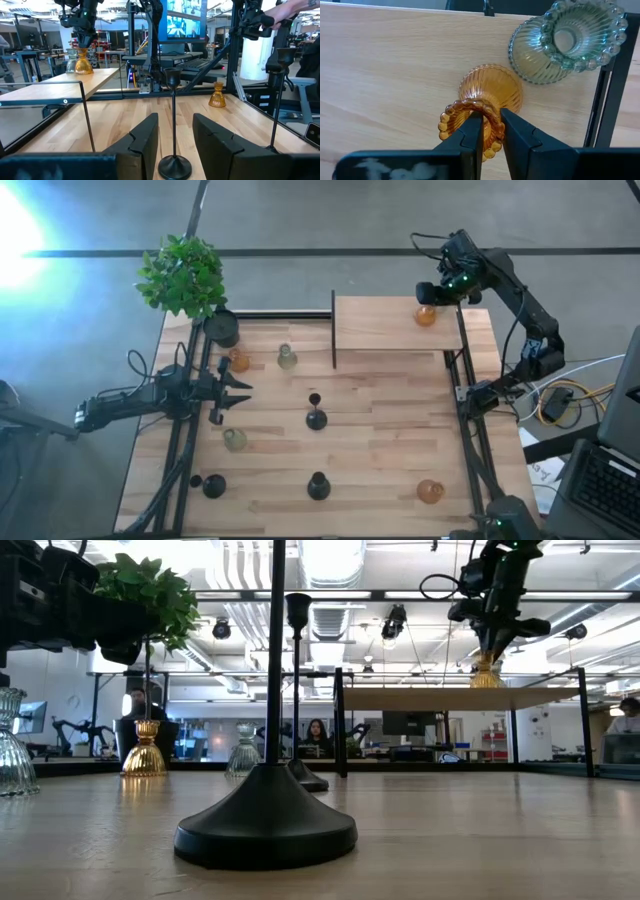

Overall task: Pick & Place candle stick holders
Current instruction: Put the middle orange glass candle holder on the shelf, then put the top green glass candle holder on the shelf

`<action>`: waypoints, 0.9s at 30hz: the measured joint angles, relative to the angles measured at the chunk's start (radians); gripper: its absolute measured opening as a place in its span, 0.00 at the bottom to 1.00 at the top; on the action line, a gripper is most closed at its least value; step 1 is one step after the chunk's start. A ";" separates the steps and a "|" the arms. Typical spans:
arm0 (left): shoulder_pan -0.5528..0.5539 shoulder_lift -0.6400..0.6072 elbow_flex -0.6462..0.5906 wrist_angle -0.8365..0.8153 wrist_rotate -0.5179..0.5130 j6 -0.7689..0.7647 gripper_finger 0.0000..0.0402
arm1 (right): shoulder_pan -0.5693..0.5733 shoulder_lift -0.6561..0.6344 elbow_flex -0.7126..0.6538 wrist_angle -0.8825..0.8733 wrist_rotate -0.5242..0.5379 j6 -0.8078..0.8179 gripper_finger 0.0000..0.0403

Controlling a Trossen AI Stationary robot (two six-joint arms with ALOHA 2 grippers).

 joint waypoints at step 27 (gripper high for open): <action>0.000 0.000 0.000 0.000 0.000 0.000 0.31 | 0.000 -0.042 -0.001 0.037 0.006 0.026 0.28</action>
